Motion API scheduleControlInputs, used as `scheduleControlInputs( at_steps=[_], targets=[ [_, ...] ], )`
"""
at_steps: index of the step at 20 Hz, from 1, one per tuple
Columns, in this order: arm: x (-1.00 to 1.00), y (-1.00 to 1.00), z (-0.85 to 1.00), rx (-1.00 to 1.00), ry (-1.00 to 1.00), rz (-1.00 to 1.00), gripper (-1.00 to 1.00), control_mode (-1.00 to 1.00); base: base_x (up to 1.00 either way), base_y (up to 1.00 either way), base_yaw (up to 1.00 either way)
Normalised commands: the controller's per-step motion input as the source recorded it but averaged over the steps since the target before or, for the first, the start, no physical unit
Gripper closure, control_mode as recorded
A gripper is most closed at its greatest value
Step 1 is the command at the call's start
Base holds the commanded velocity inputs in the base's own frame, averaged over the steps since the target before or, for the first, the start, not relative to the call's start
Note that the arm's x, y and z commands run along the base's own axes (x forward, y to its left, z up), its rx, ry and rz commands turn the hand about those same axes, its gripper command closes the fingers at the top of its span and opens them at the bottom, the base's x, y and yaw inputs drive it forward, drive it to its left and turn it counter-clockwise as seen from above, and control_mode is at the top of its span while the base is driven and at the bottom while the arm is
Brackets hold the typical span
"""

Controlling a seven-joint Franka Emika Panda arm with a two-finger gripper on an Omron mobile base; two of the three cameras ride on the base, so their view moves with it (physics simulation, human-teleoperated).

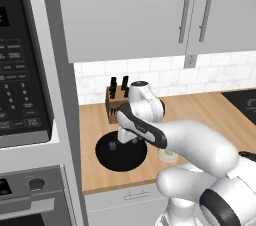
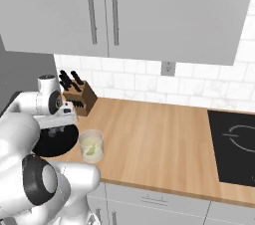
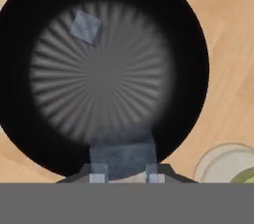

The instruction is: Grab a lemon wedge from the fridge and one ice cube from the ice bowl, and put them in the glass of lemonade.

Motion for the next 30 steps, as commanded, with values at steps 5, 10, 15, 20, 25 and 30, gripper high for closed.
scheduleControlInputs(
  at_steps=[5,10,15,20,25,30],
  targets=[
    [-0.21,-0.8,0.49,-0.01,-0.03,-0.08,1.0,-1.0,0.0,0.0,0.0],
    [-0.12,-0.86,0.25,-0.01,-0.01,-0.13,1.0,-1.0,0.0,0.0,0.0],
    [0.02,-0.51,0.02,0.0,0.0,-0.11,1.0,-1.0,0.0,0.0,0.0],
    [0.26,-0.02,-0.24,0.0,0.0,-0.04,1.0,-1.0,0.0,0.0,0.0],
    [0.11,0.0,-0.13,0.0,0.0,-0.04,1.0,-1.0,0.0,0.0,0.0],
    [0.01,-0.01,-0.01,0.0,0.0,-0.01,1.0,-1.0,0.0,0.0,0.0]
  ],
)
